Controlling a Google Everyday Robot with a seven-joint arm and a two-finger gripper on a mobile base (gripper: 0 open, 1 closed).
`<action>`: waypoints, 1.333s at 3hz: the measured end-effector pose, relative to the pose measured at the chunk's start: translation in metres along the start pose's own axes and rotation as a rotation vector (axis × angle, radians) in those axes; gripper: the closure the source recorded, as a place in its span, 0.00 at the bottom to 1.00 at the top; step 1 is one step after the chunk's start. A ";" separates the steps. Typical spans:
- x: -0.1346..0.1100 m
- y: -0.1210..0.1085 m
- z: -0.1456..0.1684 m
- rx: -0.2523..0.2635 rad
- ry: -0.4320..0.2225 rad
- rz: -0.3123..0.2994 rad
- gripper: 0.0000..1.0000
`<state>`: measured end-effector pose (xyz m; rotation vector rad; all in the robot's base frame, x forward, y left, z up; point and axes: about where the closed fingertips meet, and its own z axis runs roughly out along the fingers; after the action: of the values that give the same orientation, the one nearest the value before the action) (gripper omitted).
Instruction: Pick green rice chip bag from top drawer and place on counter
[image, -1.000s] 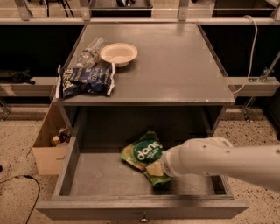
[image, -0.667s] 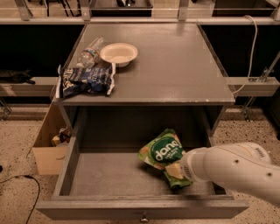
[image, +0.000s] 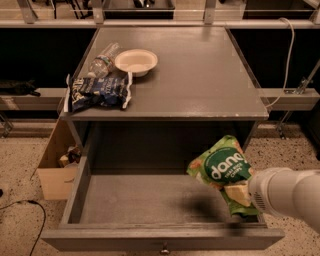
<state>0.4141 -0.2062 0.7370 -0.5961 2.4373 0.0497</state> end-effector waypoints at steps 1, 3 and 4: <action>0.000 0.000 0.000 -0.001 0.002 0.000 1.00; -0.073 0.005 -0.066 -0.011 -0.148 -0.099 1.00; -0.117 -0.003 -0.173 0.067 -0.315 -0.186 1.00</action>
Offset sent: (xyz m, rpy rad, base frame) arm 0.0154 0.0067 -0.0172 -0.0129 0.0328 0.0093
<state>0.4002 -0.1918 0.9448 -0.7234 2.0646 -0.0139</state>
